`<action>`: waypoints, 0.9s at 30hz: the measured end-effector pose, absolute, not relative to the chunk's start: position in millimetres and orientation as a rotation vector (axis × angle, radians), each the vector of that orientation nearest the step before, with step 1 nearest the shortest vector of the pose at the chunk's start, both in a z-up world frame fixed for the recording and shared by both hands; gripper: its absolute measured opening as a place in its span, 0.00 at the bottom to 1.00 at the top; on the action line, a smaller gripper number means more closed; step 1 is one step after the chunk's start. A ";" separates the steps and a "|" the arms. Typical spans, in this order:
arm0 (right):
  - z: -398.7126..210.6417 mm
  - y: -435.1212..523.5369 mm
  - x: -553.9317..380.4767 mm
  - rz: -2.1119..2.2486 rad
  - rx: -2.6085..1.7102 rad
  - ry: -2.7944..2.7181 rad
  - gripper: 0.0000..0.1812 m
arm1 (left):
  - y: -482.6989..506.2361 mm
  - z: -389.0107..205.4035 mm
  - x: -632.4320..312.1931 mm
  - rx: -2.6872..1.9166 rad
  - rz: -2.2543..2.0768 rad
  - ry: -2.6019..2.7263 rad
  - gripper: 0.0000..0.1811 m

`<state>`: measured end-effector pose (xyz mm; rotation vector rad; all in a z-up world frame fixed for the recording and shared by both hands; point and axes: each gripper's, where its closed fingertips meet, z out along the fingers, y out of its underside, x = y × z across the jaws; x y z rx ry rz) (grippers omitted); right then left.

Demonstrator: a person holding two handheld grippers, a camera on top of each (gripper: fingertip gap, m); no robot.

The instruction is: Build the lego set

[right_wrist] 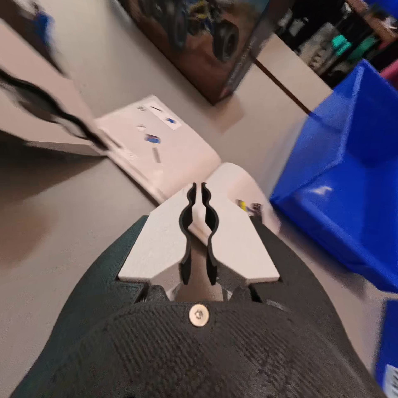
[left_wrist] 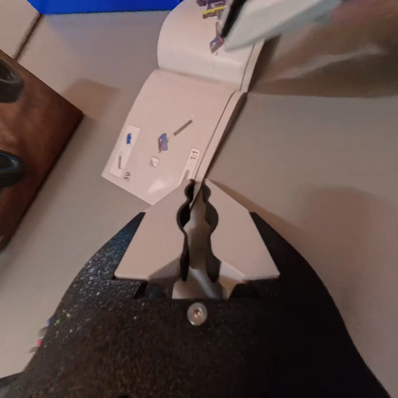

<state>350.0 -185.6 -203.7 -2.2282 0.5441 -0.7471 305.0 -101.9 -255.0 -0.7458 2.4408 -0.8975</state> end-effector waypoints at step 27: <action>-244.8 -210.9 336.7 -0.542 -2.111 0.942 0.00 | -176.1 -203.7 300.0 -0.311 -0.951 2.102 0.00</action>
